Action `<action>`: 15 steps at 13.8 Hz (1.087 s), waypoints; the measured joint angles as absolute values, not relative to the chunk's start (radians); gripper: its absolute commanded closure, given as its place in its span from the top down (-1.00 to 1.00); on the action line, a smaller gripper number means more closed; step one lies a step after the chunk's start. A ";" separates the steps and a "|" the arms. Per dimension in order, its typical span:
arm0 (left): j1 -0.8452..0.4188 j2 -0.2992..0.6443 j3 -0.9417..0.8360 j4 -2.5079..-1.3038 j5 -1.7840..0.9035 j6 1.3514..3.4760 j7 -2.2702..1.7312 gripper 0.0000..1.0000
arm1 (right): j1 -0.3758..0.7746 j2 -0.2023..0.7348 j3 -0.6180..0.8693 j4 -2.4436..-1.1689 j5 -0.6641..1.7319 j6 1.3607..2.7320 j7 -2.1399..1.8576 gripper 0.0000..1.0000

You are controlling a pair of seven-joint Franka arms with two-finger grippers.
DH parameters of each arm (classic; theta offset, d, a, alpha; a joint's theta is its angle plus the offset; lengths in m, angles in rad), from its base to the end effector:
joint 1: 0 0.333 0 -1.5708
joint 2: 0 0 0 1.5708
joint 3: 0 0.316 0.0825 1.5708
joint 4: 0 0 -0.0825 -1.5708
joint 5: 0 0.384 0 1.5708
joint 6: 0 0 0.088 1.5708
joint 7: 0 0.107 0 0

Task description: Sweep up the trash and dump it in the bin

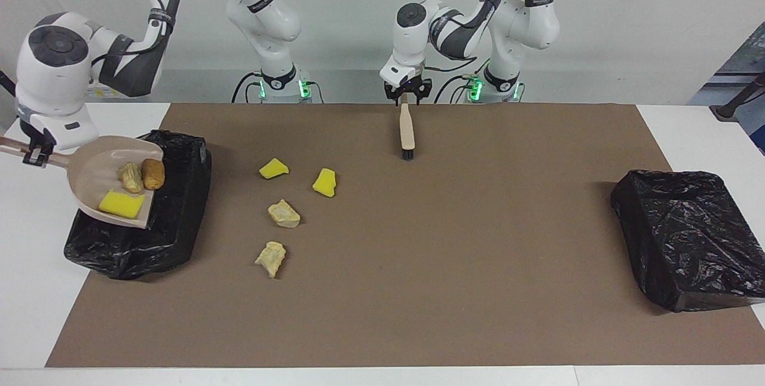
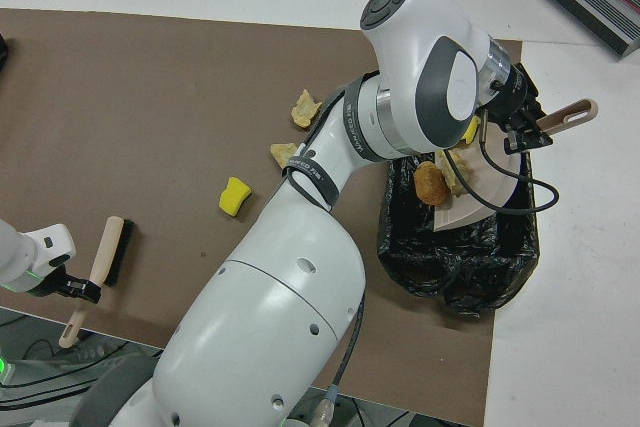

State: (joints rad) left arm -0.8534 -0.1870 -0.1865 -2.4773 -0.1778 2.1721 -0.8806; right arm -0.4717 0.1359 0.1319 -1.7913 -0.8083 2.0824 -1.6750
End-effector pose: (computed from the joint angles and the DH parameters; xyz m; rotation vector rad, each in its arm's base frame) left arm 0.2180 -0.3831 0.3500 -3.0949 0.0689 0.2405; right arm 0.5730 -0.2450 0.5007 1.6922 1.9031 -0.6972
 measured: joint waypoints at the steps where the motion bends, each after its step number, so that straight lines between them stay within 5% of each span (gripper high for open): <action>1: -0.849 -0.187 -0.186 -2.470 -0.178 2.166 -0.880 1.00 | -0.470 0.130 0.133 -1.811 -0.837 2.090 -1.662 -1.00; 8: -0.587 -0.188 -0.178 -2.287 -0.077 2.022 -0.656 1.00 | -0.481 0.088 0.129 -1.774 -0.895 2.087 -1.701 -1.00; 15: -0.195 -0.183 -0.172 -2.070 -0.063 1.935 -0.230 1.00 | -0.422 0.087 0.145 -1.778 -0.616 2.057 -1.661 -1.00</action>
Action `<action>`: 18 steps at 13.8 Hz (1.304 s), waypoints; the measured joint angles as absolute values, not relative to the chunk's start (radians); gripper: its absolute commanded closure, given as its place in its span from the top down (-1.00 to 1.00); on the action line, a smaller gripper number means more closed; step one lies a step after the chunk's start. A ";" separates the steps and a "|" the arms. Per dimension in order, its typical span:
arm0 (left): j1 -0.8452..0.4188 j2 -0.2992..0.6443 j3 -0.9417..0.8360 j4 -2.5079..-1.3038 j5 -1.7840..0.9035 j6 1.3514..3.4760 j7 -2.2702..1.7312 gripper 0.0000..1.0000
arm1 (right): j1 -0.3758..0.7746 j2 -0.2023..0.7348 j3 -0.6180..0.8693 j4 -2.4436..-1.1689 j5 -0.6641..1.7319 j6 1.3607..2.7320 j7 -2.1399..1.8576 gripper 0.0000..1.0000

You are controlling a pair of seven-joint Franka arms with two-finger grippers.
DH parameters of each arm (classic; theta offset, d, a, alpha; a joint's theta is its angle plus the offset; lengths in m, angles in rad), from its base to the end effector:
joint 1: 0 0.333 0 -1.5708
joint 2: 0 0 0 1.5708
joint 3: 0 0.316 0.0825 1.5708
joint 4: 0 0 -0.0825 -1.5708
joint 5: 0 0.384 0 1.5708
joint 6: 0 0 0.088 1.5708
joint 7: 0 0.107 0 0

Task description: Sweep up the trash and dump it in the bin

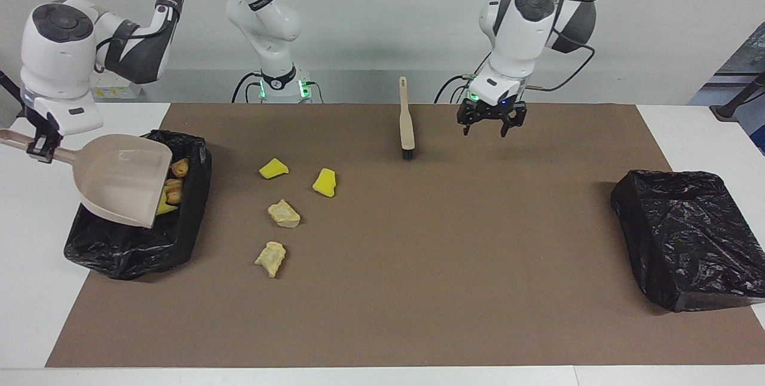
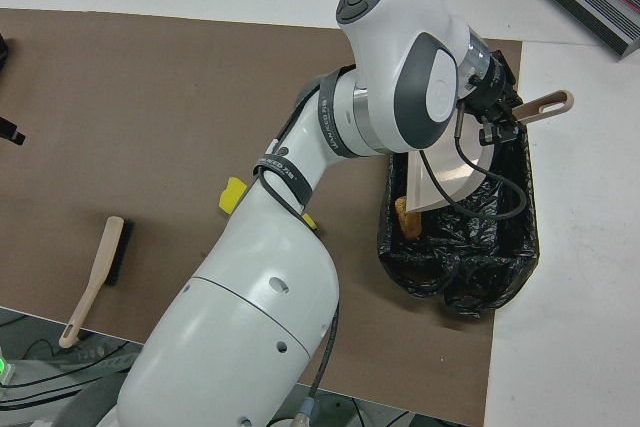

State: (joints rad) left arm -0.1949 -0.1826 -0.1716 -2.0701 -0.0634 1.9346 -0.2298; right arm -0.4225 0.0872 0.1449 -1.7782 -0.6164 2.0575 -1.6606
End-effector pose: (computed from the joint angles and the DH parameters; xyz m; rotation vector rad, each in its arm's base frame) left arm 0.4710 -0.1899 0.5134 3.0956 -0.1756 0.0534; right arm 0.5780 -0.1997 0.5294 1.8112 1.9082 -0.4784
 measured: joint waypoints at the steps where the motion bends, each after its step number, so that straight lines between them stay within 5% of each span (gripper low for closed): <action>1: -0.166 -0.175 -0.172 -2.027 -0.063 1.901 -0.198 1.00 | -0.387 0.087 0.147 -1.778 -0.584 2.033 -1.617 -1.00; 9: -0.014 -0.096 -0.172 -1.644 -0.022 1.597 0.015 1.00 | -0.043 0.113 0.154 -1.804 -0.422 1.895 -0.954 -1.00; 18: -0.005 -0.044 -0.177 -1.588 -0.022 1.580 0.046 1.00 | 0.236 0.244 0.156 -1.801 -0.221 1.943 -0.131 -1.00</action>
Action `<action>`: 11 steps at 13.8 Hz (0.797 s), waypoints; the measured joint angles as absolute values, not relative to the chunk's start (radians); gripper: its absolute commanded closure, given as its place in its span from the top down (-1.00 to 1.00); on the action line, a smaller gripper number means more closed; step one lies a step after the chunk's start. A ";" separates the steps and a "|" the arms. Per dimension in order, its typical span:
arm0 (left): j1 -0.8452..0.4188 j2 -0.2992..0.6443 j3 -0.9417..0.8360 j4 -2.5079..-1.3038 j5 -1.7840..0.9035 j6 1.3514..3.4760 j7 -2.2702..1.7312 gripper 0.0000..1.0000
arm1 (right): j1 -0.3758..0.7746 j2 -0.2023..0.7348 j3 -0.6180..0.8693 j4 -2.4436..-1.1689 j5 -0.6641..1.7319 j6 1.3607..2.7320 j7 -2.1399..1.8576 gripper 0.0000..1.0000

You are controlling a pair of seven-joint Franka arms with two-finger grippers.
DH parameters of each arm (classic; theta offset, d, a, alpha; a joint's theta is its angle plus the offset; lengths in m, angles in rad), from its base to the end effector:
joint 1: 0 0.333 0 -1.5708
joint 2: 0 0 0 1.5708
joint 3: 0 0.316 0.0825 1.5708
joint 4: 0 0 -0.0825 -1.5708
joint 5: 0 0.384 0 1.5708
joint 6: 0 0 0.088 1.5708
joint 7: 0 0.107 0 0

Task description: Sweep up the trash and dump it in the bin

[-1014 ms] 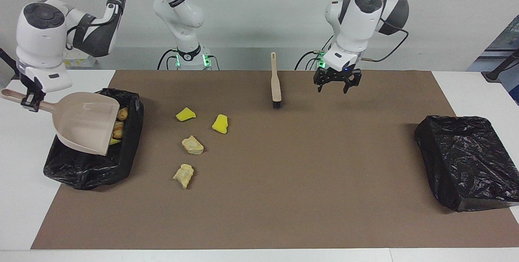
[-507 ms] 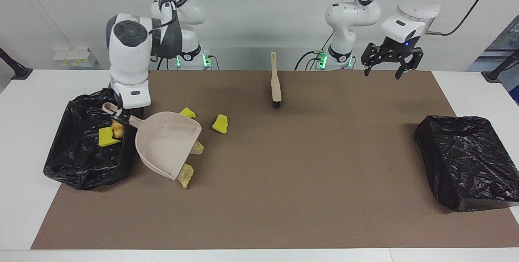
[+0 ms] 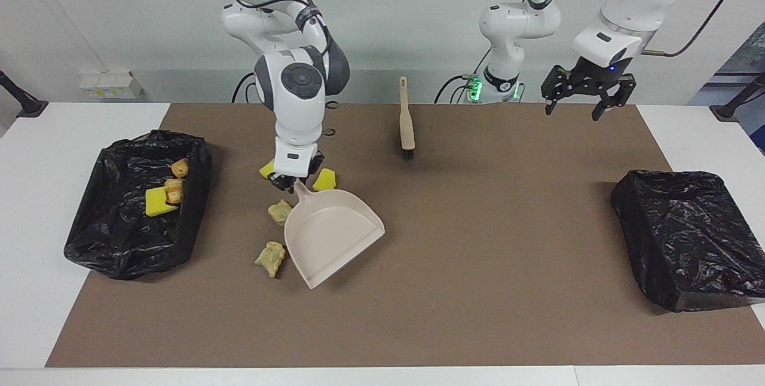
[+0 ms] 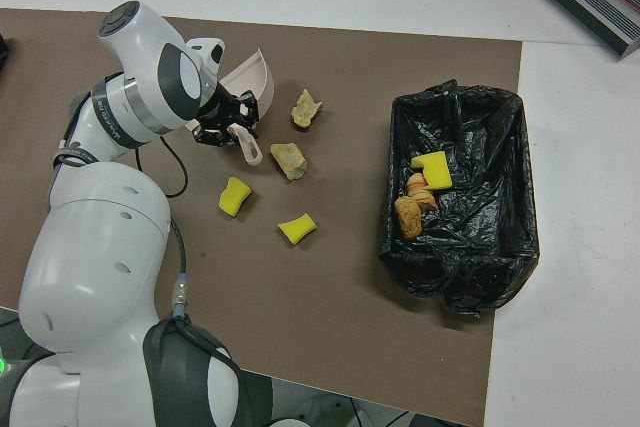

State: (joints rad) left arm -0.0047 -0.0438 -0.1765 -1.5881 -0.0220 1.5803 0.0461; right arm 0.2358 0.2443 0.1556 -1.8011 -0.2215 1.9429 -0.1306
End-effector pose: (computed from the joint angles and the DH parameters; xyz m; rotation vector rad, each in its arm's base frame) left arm 0.5326 -0.1023 0.6408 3.1043 -0.3546 0.0535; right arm 0.5742 0.2150 0.4047 2.8268 0.8904 -0.1124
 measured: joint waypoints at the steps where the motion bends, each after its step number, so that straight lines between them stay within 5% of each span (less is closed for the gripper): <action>1: -0.005 -0.044 -0.176 -1.588 -0.022 1.579 0.049 1.00 | 0.274 0.261 0.156 -1.790 -0.200 1.947 -0.028 -1.00; 11: -0.005 -0.048 -0.173 -1.588 -0.022 1.572 0.050 1.00 | 0.484 0.545 0.155 -1.504 -0.035 1.974 0.633 -1.00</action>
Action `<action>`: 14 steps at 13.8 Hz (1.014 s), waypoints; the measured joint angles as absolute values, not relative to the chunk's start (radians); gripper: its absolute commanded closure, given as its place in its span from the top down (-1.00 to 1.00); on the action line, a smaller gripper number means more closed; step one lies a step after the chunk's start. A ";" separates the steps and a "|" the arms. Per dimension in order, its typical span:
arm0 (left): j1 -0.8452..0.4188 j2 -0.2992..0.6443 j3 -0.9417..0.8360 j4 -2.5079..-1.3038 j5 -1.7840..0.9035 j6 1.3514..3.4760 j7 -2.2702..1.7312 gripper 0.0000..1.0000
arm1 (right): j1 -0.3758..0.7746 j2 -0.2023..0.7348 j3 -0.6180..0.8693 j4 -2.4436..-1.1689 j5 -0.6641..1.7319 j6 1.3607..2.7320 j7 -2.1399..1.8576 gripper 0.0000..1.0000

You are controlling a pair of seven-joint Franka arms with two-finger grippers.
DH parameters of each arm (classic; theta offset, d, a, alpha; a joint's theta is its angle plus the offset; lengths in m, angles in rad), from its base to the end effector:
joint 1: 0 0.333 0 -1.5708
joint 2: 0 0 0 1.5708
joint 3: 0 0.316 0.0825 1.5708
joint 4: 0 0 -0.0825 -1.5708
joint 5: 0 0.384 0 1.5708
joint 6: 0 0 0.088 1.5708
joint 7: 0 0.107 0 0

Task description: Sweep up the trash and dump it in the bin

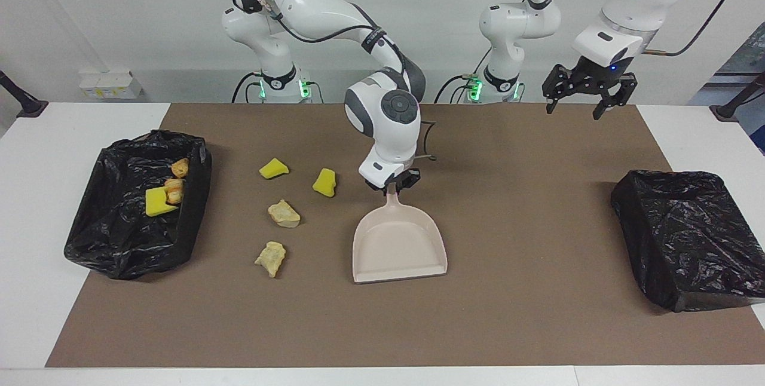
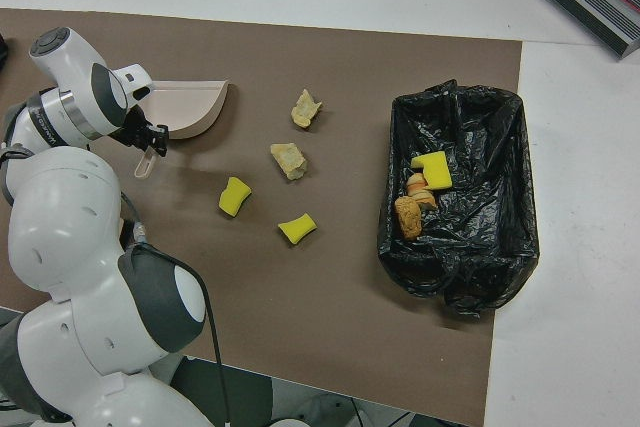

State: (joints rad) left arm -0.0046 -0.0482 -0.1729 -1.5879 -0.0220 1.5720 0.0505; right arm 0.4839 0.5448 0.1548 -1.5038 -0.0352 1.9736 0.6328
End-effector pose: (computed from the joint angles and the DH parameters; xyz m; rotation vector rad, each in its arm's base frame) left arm 0.5307 -0.1001 0.6425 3.1052 -0.3559 0.0479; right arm 0.5673 0.3979 0.3474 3.1374 0.0023 -0.1320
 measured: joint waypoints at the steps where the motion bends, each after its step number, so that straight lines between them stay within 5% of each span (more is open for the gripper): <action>1: -0.005 -0.050 -0.173 -1.588 -0.022 1.572 0.051 1.00 | 0.493 0.549 0.155 -1.496 -0.014 1.981 0.665 -1.00; 3: -0.005 -0.052 -0.173 -1.588 -0.022 1.572 0.051 1.00 | 0.504 0.550 0.155 -1.488 0.030 1.983 0.683 -0.23; 5: -0.005 -0.053 -0.173 -1.588 -0.022 1.572 0.050 1.00 | 0.507 0.550 0.155 -1.487 0.039 1.982 0.684 0.18; 7: -0.005 -0.053 -0.173 -1.588 -0.022 1.572 0.050 1.00 | 0.512 0.544 0.155 -1.487 0.039 1.965 0.684 1.00; 14: -0.005 -0.053 -0.173 -1.588 -0.022 1.572 0.050 1.00 | 0.518 0.337 0.155 -1.631 0.096 1.817 0.684 1.00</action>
State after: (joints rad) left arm -0.0046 -0.0526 -0.1728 -1.5879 -0.0220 1.5716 0.0505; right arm 0.5179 0.3367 0.1545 -1.6310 0.0962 1.8169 0.6836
